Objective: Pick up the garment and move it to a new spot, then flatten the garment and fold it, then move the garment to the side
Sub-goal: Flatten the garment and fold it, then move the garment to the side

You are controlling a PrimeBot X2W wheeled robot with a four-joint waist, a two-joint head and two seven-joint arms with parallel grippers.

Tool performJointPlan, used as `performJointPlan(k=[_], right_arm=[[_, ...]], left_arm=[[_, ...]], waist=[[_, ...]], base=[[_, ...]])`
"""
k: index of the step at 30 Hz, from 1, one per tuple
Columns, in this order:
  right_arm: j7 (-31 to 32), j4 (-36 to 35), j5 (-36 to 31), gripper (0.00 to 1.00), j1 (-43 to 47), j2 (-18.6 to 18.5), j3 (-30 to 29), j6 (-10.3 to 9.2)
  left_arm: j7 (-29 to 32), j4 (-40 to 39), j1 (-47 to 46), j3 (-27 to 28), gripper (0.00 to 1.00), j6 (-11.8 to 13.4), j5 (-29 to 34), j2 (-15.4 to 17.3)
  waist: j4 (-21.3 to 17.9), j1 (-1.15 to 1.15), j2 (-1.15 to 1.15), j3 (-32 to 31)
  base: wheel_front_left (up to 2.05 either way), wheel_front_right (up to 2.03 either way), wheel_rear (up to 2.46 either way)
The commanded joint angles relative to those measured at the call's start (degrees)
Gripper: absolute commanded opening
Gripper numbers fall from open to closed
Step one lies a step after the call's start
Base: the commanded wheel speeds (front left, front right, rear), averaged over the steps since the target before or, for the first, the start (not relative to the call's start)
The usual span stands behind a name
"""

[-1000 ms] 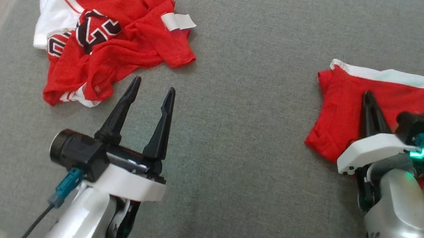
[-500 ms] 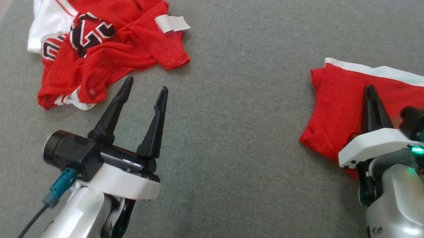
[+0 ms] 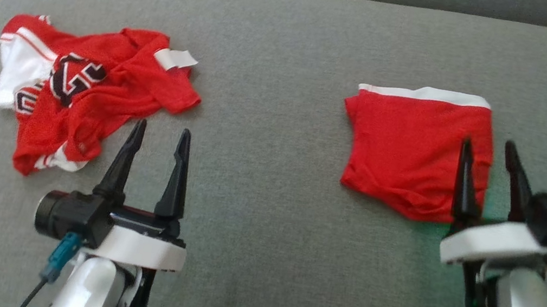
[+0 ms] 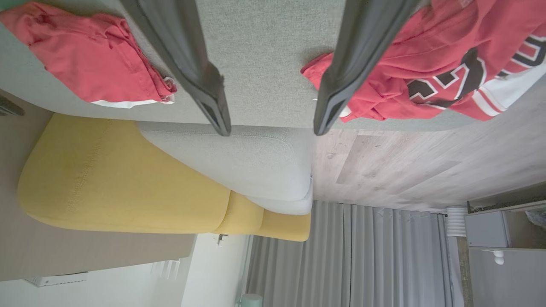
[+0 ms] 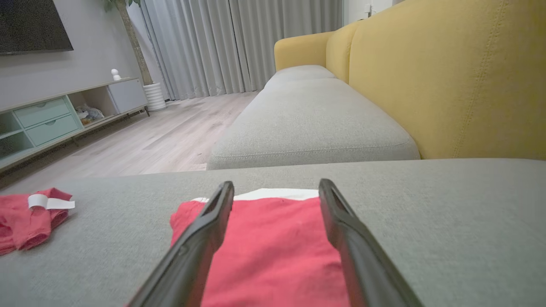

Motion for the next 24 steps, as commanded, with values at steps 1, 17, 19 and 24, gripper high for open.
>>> performJointPlan(k=[1,17,19,24], right_arm=[[-0.4,-2.6,0.3,1.0,0.0,0.7,1.7,-0.04],[2.3,-9.1,1.6,1.0,7.6,0.7,1.5,-0.04],[3.3,-9.0,0.6,1.0,6.4,0.7,0.7,-0.04],[7.4,-5.9,0.2,1.0,1.2,0.7,-4.0,-0.04]], left_arm=[[-0.3,-1.4,-0.6,2.3,1.0,0.0,0.6,0.2],[-0.3,-0.5,0.1,3.2,1.0,-0.9,1.4,0.2],[-0.3,-0.6,-0.2,3.0,1.0,-1.0,1.6,0.2],[-0.3,-0.6,-1.6,2.1,1.0,-1.1,1.7,0.2]], waist=[[-0.9,0.0,0.0,-0.9],[-1.5,0.0,0.0,-0.4],[-1.2,0.0,0.0,0.6],[0.3,0.0,0.0,3.8]], base=[[0.0,0.0,0.0],[0.0,0.0,0.0],[0.0,0.0,0.0],[0.0,0.0,0.0]])
